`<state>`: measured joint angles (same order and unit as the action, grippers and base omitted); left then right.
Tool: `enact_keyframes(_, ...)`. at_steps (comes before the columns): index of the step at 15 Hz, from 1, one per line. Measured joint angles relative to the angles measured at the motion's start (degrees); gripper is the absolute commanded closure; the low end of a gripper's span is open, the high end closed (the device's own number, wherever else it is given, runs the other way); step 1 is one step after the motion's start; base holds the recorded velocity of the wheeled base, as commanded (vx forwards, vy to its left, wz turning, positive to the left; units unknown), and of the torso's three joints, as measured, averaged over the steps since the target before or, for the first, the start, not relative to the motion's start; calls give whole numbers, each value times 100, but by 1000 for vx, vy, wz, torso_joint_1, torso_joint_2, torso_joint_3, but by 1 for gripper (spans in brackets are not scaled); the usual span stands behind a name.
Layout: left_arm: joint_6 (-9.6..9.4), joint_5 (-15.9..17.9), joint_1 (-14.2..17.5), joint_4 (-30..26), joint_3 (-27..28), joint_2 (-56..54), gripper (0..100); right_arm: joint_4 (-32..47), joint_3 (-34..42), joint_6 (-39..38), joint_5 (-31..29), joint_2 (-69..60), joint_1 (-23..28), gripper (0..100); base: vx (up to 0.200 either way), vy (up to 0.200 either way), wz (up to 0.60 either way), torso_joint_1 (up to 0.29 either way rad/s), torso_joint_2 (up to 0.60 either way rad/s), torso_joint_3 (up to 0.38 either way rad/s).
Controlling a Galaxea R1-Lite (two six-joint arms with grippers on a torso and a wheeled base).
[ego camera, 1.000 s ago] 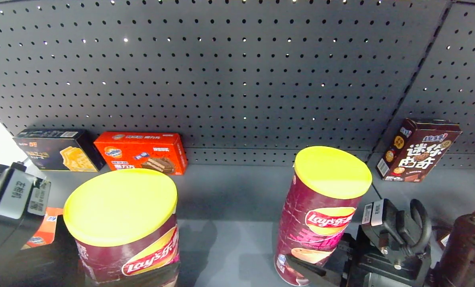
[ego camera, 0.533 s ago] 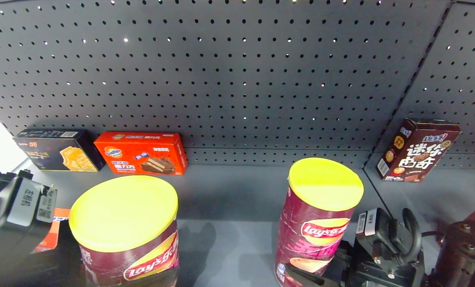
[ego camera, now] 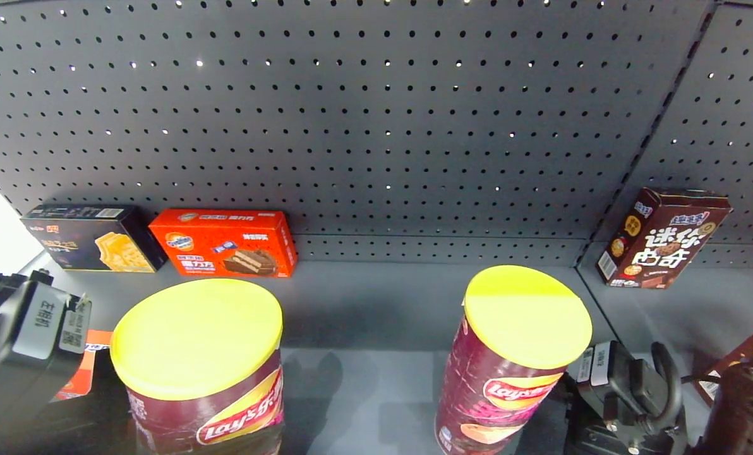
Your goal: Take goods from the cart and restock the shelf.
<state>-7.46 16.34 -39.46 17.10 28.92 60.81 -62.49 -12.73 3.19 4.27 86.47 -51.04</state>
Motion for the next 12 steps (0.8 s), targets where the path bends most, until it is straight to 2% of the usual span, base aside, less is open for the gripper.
enact_keyframes(6,0,0,0,0,10,0,100,148,507,17,-55,-1068,44,0,0,0,0,0,0,0)
enact_keyframes(8,0,9,-1,2,10,0,100,549,651,24,-216,-1637,55,0,0,0,0,0,0,0)
enact_keyframes(12,-9,5,-15,27,2,7,100,1580,863,228,-928,-2778,11,0,0,0,0,0,0,0)
